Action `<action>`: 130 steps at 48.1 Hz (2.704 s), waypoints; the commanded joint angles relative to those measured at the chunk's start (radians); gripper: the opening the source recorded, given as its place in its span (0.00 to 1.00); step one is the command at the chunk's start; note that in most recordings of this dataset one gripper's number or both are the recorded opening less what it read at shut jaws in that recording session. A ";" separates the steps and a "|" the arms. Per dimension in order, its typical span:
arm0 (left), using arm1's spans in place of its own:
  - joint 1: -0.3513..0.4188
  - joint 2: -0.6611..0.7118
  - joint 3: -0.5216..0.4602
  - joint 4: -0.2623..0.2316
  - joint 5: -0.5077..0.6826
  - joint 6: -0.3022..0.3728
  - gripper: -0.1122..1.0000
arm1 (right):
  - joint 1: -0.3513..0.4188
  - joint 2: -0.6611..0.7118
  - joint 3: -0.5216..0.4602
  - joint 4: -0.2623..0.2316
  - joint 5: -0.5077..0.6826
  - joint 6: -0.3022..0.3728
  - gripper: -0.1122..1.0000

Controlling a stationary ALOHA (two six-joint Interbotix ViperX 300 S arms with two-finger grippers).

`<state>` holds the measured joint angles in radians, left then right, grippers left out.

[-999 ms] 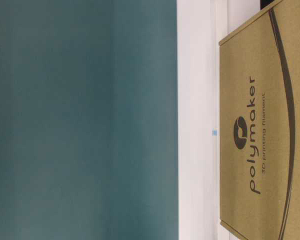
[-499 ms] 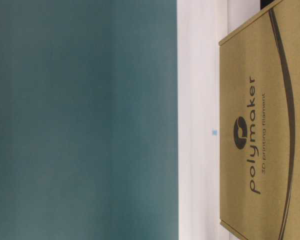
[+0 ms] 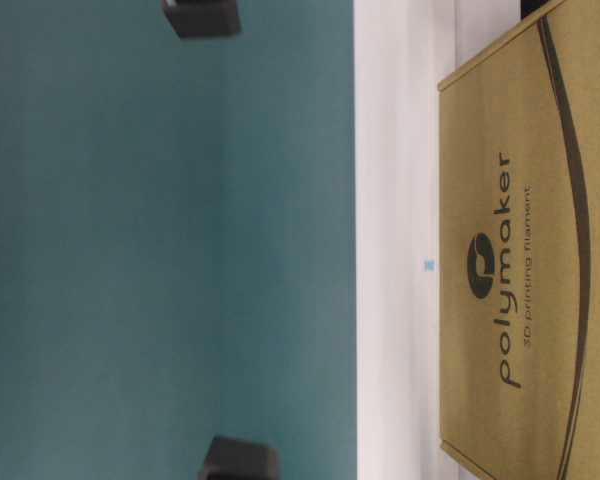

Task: Place the cardboard box on the stand after clamping it between your arms.
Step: 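Move both grippers inward toward the left and right sides of the polymaker box, then press both grippers against the box sides to clamp it between them, then lift the clamped box and carry it back over the white stand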

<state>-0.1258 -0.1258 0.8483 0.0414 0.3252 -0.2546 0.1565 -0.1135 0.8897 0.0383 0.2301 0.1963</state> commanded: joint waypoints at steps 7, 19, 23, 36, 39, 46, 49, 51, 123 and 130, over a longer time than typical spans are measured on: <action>-0.002 0.061 -0.066 0.002 -0.018 -0.003 0.83 | 0.023 0.106 -0.048 0.000 -0.054 0.006 0.84; -0.002 0.123 -0.109 0.002 -0.031 -0.003 0.83 | 0.025 0.158 -0.086 -0.005 -0.072 0.000 0.84; -0.002 0.129 -0.114 0.003 -0.031 0.000 0.83 | 0.023 0.166 -0.103 -0.005 -0.075 -0.002 0.84; -0.002 0.126 -0.114 0.002 -0.026 0.011 0.83 | 0.029 0.190 -0.166 -0.012 -0.072 -0.006 0.84; 0.000 0.124 -0.115 0.002 -0.026 0.014 0.83 | 0.032 0.193 -0.170 -0.012 -0.066 -0.003 0.84; 0.005 0.124 -0.127 0.002 -0.025 0.014 0.83 | 0.044 0.192 -0.172 -0.012 -0.052 0.002 0.84; 0.006 0.123 -0.135 0.003 -0.023 0.015 0.83 | 0.046 0.187 -0.173 -0.012 -0.043 0.002 0.84; 0.006 0.118 -0.140 0.003 -0.025 0.017 0.83 | 0.044 0.181 -0.178 -0.012 -0.034 0.002 0.84; 0.199 -0.078 -0.522 0.002 0.509 0.230 0.83 | -0.124 -0.046 -0.509 -0.034 0.492 -0.206 0.84; 0.227 -0.055 -0.557 0.003 0.515 0.265 0.83 | -0.155 -0.034 -0.531 -0.015 0.491 -0.236 0.84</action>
<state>0.0813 -0.1948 0.4157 0.0460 0.8912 0.0153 0.0061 -0.1795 0.4786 -0.0015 0.7885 -0.0353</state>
